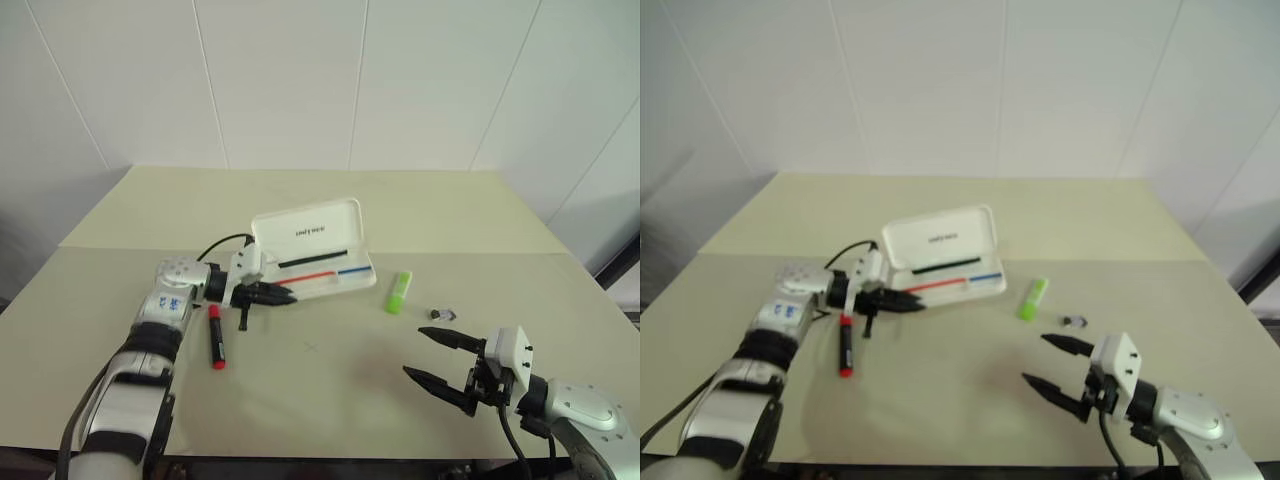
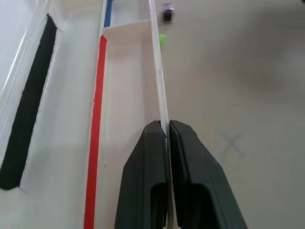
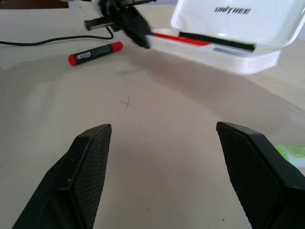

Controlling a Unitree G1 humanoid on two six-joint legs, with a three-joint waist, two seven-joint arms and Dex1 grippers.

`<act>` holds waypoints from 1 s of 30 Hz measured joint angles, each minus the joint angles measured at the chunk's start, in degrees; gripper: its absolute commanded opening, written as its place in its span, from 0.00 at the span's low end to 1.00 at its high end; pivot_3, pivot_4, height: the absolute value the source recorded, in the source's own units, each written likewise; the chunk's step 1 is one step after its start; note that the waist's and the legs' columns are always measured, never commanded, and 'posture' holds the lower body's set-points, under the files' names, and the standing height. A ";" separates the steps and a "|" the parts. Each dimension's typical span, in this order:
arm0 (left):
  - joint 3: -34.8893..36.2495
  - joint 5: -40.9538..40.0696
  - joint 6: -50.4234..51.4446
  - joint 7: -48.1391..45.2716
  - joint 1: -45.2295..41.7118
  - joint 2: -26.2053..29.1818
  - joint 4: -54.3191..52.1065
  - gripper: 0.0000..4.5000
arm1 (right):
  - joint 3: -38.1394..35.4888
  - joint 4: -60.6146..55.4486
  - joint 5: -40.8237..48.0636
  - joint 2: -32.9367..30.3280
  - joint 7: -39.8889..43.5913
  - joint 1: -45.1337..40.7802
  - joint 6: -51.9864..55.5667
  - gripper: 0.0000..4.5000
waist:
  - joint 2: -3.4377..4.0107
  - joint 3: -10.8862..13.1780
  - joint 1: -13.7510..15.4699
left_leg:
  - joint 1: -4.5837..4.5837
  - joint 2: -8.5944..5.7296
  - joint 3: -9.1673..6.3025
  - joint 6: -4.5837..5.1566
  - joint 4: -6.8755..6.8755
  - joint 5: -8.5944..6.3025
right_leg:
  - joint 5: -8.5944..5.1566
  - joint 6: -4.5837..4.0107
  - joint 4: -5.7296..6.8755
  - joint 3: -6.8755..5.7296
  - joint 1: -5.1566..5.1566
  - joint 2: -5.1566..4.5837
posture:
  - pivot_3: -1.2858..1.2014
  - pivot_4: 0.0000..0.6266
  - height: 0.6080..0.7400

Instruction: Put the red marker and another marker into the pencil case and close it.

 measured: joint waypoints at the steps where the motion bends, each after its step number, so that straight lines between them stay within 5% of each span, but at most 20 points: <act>1: -0.43 -0.26 1.63 -0.21 2.34 0.54 -3.78 0.01 | -0.15 0.38 0.08 -0.22 0.26 -0.15 0.17 1.00 | 0.00 0.00 0.09 | 0.00 0.00 -0.01 0.00 0.03 0.00 | -0.01 -0.01 0.04 0.00 0.00 0.01 | 0.52 0.24 1.00; 10: -3.55 -3.87 11.87 3.80 13.21 1.51 -25.49 0.01 | -1.07 1.49 0.81 -1.08 1.39 -0.24 0.30 1.00 | 0.00 0.00 0.17 | 0.14 -0.03 0.02 0.00 0.22 0.02 | -0.06 -0.12 0.14 0.00 0.14 -0.02 | 0.52 0.24 1.00; 27: -9.04 0.73 2.47 11.56 16.83 2.02 -26.83 0.01 | -3.03 1.08 0.91 -1.25 1.39 2.34 0.41 1.00 | 0.00 0.00 0.13 | 0.16 -0.02 0.05 0.00 0.13 0.01 | -0.08 -0.17 0.11 0.00 0.11 -0.02 | 0.52 0.24 1.00; 30: -9.40 0.98 1.63 11.68 18.03 2.42 -27.14 0.16 | -3.03 1.07 0.91 -1.25 1.38 2.33 0.43 1.00 | 0.01 0.00 0.09 | 0.17 -0.01 0.06 0.00 0.12 0.01 | -0.09 -0.18 0.11 0.00 0.11 -0.02 | 0.52 0.24 1.00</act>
